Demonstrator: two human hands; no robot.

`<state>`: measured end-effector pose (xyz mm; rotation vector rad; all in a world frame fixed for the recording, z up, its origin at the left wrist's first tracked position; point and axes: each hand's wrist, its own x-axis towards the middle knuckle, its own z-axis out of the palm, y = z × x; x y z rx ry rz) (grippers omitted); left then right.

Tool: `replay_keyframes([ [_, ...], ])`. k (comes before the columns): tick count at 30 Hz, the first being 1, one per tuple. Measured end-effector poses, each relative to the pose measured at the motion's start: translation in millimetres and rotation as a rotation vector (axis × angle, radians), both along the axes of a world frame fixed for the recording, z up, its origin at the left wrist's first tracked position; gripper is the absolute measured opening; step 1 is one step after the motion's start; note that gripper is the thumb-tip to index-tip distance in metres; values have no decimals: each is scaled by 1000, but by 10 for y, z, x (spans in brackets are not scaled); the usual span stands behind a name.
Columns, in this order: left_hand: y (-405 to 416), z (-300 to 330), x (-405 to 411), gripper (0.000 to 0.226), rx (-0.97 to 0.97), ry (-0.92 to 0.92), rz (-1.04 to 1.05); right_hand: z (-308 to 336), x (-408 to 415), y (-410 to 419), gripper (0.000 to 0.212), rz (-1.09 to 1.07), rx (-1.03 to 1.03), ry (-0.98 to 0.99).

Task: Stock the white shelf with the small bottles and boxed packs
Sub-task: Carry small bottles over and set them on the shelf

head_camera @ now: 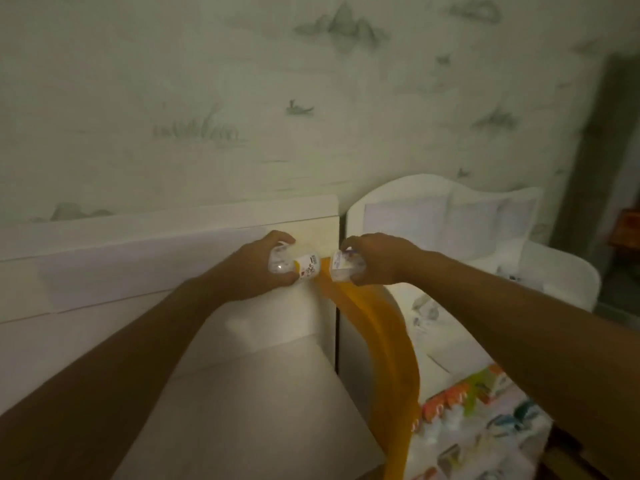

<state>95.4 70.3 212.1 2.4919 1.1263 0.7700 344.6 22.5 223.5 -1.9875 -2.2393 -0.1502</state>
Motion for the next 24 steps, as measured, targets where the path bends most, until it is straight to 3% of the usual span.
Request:
replay_keyframes([
  [10, -401, 222, 1845, 53, -17, 10, -153, -61, 2013, -811, 64, -129, 0, 29],
  [16, -611, -157, 2869, 63, -65, 182, -190, -330, 2956, -1187, 65, -145, -53, 99],
  [24, -396, -632, 3432, 71, -31, 317, -127, -888, 3715, -1190, 70, -197, -178, 217],
])
